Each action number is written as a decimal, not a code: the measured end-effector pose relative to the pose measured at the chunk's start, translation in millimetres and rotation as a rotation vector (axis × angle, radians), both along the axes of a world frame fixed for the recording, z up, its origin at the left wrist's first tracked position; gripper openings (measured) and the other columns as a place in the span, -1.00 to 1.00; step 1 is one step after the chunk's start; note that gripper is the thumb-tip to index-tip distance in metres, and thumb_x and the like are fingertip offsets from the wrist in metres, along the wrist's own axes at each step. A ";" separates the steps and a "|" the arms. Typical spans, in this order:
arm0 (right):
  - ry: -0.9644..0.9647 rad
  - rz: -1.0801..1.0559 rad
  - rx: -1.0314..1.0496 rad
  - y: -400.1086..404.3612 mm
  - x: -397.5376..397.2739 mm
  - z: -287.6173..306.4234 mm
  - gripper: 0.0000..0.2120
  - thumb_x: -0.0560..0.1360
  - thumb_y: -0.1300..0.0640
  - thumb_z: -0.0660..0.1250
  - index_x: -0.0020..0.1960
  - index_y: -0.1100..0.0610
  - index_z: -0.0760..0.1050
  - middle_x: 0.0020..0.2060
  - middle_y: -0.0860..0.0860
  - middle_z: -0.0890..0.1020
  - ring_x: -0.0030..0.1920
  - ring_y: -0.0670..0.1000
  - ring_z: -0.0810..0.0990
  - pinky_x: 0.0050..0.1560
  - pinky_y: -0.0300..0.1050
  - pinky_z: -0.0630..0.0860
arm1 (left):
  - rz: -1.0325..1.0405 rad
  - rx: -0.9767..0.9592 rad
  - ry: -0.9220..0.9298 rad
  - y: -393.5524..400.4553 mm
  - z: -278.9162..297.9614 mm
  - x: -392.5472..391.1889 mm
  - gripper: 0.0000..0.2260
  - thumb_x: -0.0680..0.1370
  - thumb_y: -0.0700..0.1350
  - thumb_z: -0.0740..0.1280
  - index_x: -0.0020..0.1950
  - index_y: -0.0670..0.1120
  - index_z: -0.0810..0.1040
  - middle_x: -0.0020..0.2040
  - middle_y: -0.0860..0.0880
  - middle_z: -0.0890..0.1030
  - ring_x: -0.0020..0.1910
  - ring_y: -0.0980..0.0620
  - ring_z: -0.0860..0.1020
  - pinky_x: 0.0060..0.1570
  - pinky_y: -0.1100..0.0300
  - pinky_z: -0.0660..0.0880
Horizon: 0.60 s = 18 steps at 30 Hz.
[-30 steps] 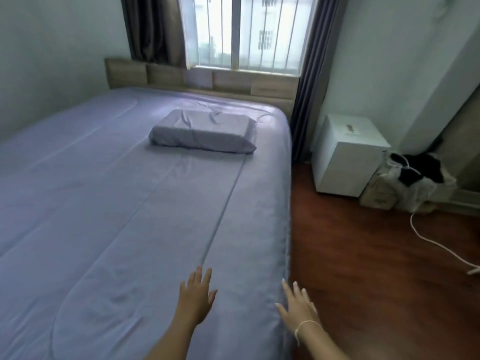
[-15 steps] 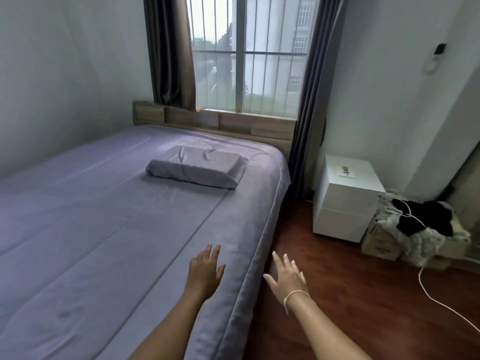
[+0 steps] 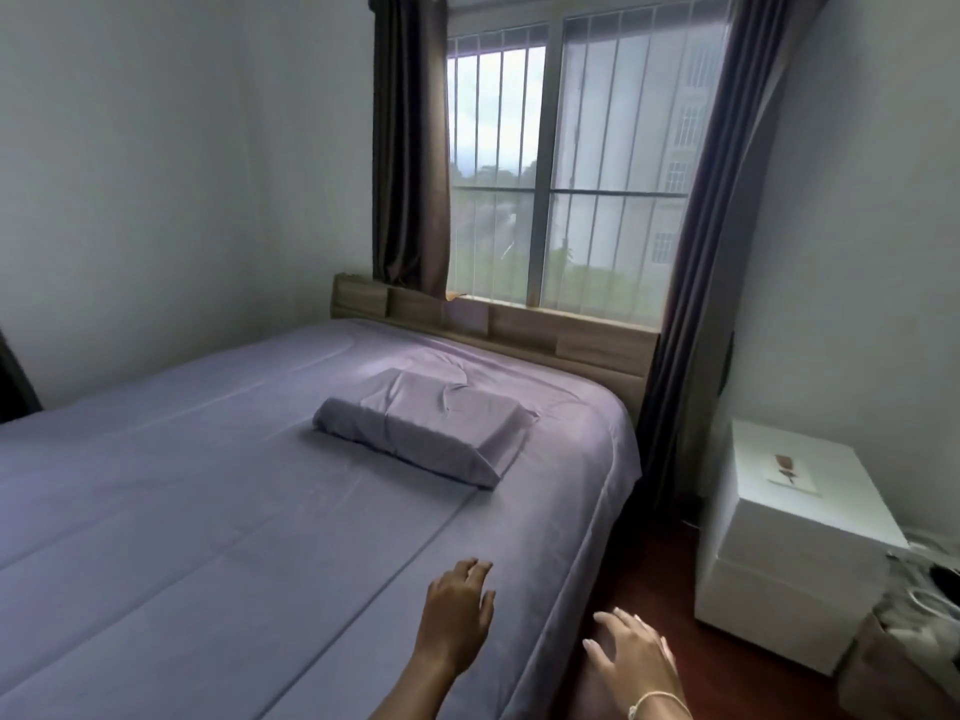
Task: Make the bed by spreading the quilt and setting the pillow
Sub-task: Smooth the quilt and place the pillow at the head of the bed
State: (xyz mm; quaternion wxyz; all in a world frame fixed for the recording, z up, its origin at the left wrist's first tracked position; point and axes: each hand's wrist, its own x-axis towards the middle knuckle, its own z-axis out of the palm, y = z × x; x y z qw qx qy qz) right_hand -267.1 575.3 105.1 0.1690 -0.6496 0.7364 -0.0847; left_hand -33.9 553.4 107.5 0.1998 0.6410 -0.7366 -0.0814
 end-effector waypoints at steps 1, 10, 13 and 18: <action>-0.004 -0.002 0.001 -24.5 -11.8 2.8 -0.51 0.48 -0.27 0.21 0.39 -0.24 0.28 0.47 -0.18 0.26 0.49 -0.07 0.17 0.48 0.01 0.11 | 0.008 0.007 0.002 -24.7 -0.6 -7.2 -0.61 0.60 0.05 0.09 0.43 0.05 0.32 0.39 0.06 0.38 0.32 0.05 0.41 0.29 0.20 0.27; -0.001 -0.030 -0.038 -214.8 -123.4 11.6 -0.46 0.53 -0.20 0.19 0.47 -0.16 0.18 0.48 -0.08 0.26 0.50 0.00 0.16 0.48 0.03 0.14 | -0.004 -0.004 0.021 -226.3 1.9 -109.3 -0.61 0.60 0.03 0.14 0.42 0.01 0.35 0.38 0.02 0.42 0.31 0.01 0.43 0.28 0.13 0.32; -0.005 -0.043 0.000 -283.1 -169.7 1.0 -0.44 0.53 -0.20 0.18 0.48 -0.14 0.16 0.49 -0.07 0.24 0.51 0.03 0.15 0.47 0.06 0.14 | -0.018 -0.045 0.004 -296.1 -5.2 -150.5 -0.60 0.57 0.04 0.15 0.36 -0.03 0.44 0.30 -0.04 0.50 0.24 -0.04 0.50 0.25 0.08 0.40; -0.028 -0.008 0.034 -400.7 -240.0 -4.0 -0.42 0.52 -0.18 0.21 0.49 -0.12 0.16 0.49 -0.04 0.24 0.51 0.06 0.14 0.46 0.11 0.12 | 0.093 -0.075 0.009 -404.5 -25.0 -198.9 -0.52 0.48 0.11 0.08 0.22 -0.09 0.56 0.14 -0.11 0.62 0.07 -0.11 0.62 0.04 0.02 0.54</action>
